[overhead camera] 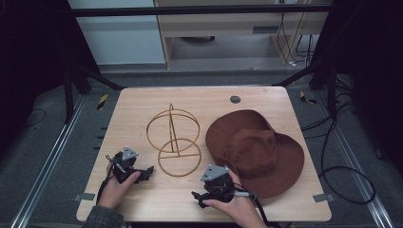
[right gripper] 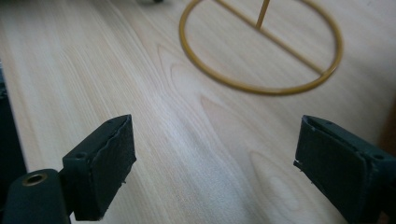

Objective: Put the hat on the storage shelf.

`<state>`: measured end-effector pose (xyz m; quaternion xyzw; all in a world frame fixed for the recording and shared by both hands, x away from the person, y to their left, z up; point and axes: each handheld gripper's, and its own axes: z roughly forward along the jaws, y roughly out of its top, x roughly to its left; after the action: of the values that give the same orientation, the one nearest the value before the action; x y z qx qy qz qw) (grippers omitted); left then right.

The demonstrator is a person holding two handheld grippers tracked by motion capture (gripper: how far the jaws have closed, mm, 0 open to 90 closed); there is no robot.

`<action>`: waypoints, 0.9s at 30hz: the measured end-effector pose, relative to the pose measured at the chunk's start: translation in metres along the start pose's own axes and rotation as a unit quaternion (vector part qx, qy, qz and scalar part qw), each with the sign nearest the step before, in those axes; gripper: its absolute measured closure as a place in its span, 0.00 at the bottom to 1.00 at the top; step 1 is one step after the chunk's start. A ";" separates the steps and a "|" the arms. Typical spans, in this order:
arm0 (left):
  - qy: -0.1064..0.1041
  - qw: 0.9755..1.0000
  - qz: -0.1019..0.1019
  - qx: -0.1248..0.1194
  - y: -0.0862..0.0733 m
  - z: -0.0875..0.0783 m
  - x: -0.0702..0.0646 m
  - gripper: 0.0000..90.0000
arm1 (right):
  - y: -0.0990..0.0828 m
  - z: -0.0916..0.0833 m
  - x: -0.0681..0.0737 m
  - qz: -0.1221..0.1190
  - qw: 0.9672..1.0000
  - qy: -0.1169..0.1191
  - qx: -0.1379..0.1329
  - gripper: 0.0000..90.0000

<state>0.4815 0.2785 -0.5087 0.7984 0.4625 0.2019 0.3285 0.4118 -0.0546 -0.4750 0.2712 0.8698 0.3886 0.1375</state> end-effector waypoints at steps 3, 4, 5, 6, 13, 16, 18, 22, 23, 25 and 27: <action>0.000 1.000 0.000 0.000 0.000 0.000 0.000 0.00 | 0.006 -0.009 -0.002 0.003 1.000 -0.003 -0.005 0.13; 0.000 1.000 -0.001 0.000 0.000 0.000 0.000 0.00 | 0.011 -0.017 -0.003 0.005 1.000 -0.005 -0.012 0.13; 0.001 1.000 -0.001 0.000 0.000 0.000 0.000 0.00 | 0.013 -0.020 -0.004 0.008 1.000 -0.007 -0.014 0.13; 0.001 1.000 -0.001 0.000 0.000 0.000 0.000 0.00 | 0.014 -0.024 -0.005 0.011 1.000 -0.009 -0.016 0.13; 0.006 1.000 -0.007 0.000 0.000 0.000 -0.001 0.00 | 0.028 -0.063 -0.025 0.023 0.999 -0.047 -0.012 0.13; 0.010 1.000 -0.011 0.001 0.002 0.002 -0.001 0.00 | 0.034 -0.088 -0.045 0.051 0.996 -0.073 -0.010 0.13; 0.009 1.000 -0.010 0.001 0.002 0.002 -0.001 0.00 | 0.031 -0.098 -0.054 0.063 0.994 -0.085 -0.007 0.13; 0.005 1.000 -0.004 0.000 0.003 0.003 0.002 0.00 | 0.023 -0.117 -0.080 0.094 0.992 -0.084 -0.011 0.13; 0.005 1.000 -0.004 0.000 0.003 0.003 0.002 0.00 | 0.023 -0.117 -0.080 0.094 0.992 -0.084 -0.011 0.13; 0.008 1.000 -0.008 0.000 0.005 0.005 0.005 0.00 | 0.022 -0.128 -0.104 0.119 0.988 -0.099 -0.004 0.11; 0.009 1.000 -0.010 -0.001 0.005 0.005 0.005 0.00 | 0.022 -0.132 -0.113 0.120 0.987 -0.111 0.003 0.11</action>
<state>0.4902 0.2790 -0.5086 0.7916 0.4732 0.2065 0.3267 0.4524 -0.1873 -0.3676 0.4155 0.8114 0.3672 0.1847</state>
